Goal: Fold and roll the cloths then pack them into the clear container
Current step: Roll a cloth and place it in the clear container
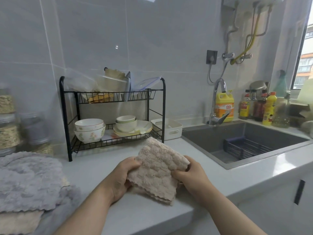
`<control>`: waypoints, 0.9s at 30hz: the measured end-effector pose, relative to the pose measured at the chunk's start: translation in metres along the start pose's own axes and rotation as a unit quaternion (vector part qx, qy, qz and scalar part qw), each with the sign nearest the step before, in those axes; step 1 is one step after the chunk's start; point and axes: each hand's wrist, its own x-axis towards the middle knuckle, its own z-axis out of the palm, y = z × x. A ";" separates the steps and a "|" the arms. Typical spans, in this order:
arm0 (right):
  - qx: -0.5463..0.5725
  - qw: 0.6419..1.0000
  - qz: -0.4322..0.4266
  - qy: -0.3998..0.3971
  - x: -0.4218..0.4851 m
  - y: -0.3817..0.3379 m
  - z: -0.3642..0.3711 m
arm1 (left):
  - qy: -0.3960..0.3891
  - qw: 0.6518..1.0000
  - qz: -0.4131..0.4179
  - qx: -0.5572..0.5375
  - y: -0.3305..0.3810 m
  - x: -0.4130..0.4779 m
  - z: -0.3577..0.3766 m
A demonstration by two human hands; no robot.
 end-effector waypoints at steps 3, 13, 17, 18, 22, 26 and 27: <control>0.062 0.998 0.013 -0.016 0.002 0.003 -0.005 | 0.006 1.000 -0.007 -0.004 -0.001 0.000 -0.001; 0.048 0.997 0.026 -0.058 0.003 0.002 0.000 | 0.073 0.997 0.013 -0.012 -0.003 0.000 0.000; 0.067 0.996 0.018 -0.062 0.003 0.002 -0.003 | 0.065 0.998 0.009 -0.010 -0.002 0.001 -0.001; 0.069 0.996 0.017 -0.062 0.003 0.002 -0.003 | 0.070 0.998 0.008 -0.002 -0.003 0.002 -0.002; 0.055 0.997 0.010 -0.057 0.004 0.003 -0.002 | 0.087 0.996 -0.007 0.006 -0.007 0.007 -0.003; 0.051 0.998 0.021 -0.041 0.003 0.004 -0.001 | 0.091 0.996 -0.007 -0.015 -0.005 0.005 0.000; 0.059 0.997 0.027 -0.041 0.004 0.005 -0.001 | 0.087 0.995 -0.009 -0.039 -0.004 0.004 0.001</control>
